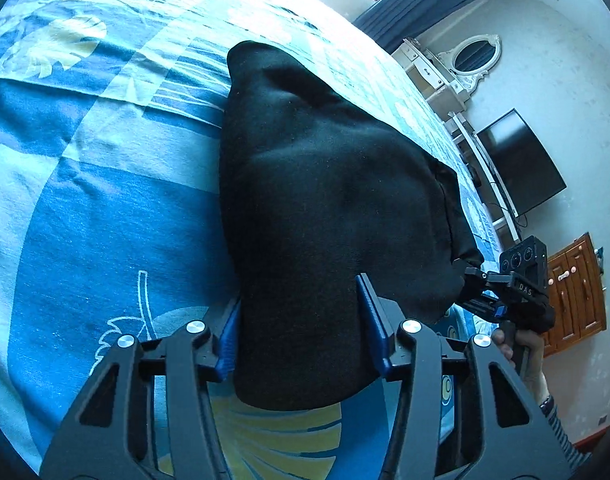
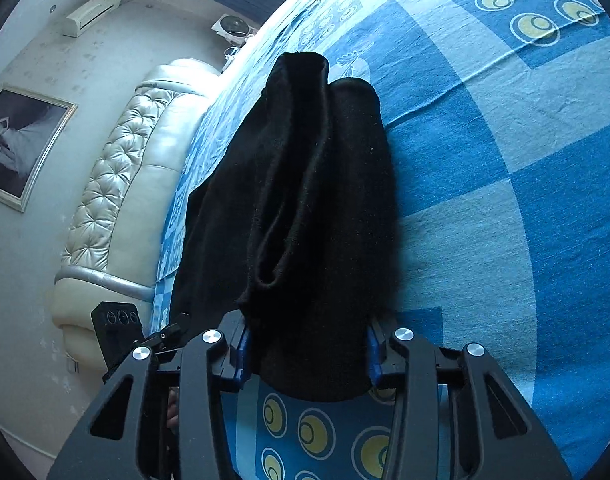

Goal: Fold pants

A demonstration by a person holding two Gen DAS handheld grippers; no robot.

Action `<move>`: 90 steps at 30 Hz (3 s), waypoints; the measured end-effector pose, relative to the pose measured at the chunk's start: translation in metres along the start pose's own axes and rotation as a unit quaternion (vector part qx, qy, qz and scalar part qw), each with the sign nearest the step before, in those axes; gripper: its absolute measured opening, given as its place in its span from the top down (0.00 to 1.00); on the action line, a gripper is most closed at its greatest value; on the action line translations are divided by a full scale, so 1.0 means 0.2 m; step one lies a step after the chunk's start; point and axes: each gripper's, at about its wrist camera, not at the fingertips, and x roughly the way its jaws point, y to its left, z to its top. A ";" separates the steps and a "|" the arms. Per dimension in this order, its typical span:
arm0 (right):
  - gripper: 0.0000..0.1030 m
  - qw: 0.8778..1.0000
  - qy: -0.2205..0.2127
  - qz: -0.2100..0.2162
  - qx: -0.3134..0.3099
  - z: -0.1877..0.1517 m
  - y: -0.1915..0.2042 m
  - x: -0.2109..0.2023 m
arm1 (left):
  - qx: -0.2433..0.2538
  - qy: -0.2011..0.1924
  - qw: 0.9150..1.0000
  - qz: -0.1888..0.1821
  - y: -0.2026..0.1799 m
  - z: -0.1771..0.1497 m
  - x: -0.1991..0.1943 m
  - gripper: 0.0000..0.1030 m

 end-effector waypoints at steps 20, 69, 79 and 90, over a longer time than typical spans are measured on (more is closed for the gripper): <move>0.65 0.999 0.006 0.020 0.024 -0.22 -0.03 -0.18 | -0.022 0.008 0.999 0.040 -0.07 -0.16 -0.18 0.62; 0.50 0.995 0.005 0.066 0.075 -0.39 -0.22 -0.30 | 0.035 -0.043 0.985 0.162 -0.14 -0.28 -0.19 0.18; 0.47 1.000 -0.002 0.002 0.025 -0.45 -0.15 -0.32 | 0.034 -0.056 0.973 0.222 -0.26 -0.39 -0.27 0.14; 0.25 0.972 -0.030 -0.196 -0.125 -0.58 0.17 -0.26 | 0.116 -0.099 0.948 0.278 -0.52 -0.54 -0.34 0.08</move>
